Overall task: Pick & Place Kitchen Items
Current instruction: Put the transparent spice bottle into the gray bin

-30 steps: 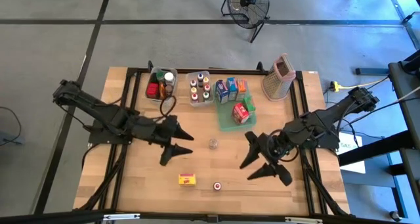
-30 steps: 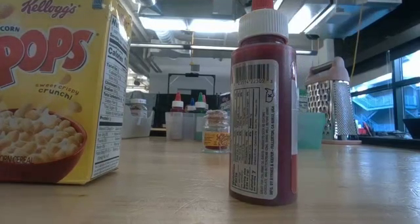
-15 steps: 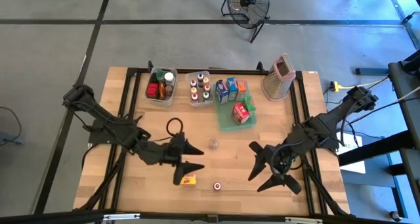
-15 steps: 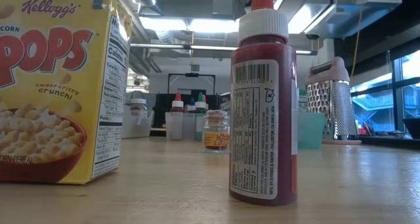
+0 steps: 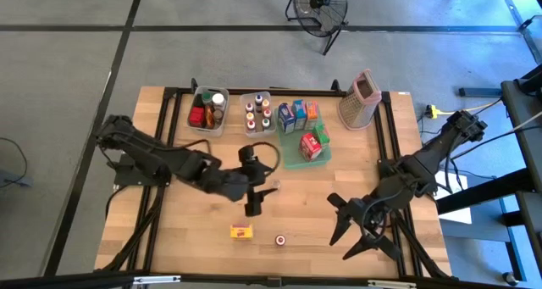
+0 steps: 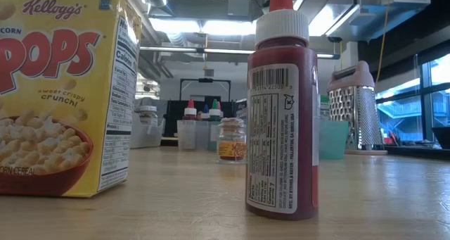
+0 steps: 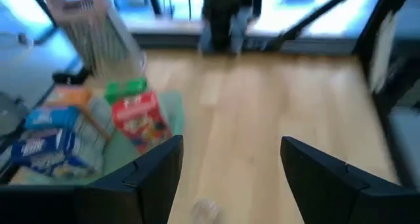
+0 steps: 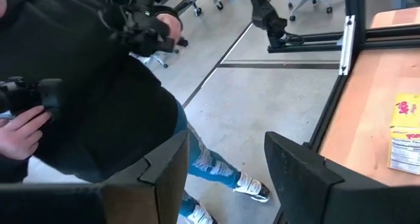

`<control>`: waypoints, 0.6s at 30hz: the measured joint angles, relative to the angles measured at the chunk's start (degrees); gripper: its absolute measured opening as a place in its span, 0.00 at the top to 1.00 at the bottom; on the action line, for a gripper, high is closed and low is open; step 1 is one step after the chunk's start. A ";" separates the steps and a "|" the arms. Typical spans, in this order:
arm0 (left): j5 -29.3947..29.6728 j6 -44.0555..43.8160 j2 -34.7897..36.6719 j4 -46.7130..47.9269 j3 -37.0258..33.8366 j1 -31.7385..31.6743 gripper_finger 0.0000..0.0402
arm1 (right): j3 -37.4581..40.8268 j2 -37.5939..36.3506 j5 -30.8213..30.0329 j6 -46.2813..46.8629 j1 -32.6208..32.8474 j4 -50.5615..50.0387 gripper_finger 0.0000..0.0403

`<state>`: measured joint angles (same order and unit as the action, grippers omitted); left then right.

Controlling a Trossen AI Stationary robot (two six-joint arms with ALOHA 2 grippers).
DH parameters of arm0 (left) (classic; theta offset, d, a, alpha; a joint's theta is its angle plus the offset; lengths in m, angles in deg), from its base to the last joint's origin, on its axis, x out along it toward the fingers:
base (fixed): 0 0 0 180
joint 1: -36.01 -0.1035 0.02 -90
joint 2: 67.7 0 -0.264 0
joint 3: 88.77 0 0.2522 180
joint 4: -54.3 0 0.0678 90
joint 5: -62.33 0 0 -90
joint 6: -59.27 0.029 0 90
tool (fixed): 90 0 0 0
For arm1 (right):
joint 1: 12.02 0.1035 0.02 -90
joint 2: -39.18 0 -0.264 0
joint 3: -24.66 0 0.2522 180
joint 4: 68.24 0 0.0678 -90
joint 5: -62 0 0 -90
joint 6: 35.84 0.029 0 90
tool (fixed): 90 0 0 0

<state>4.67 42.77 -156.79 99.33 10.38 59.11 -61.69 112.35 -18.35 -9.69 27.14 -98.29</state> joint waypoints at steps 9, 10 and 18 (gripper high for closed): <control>-14.03 0.84 -7.97 5.23 0.17 -7.81 0.38 | 0.00 0.00 -0.87 0.26 0.96 -1.24 0.50; -15.91 1.37 -8.77 5.55 0.17 -8.50 0.38 | 0.00 0.00 -0.87 0.44 0.96 -1.59 0.50; -22.46 4.80 -14.74 11.31 0.15 -12.46 0.38 | 0.00 0.00 -1.05 0.48 0.96 -3.23 0.50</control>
<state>-17.80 47.57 -171.54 110.65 10.53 46.65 -61.69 112.35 -19.40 -9.21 28.10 -101.53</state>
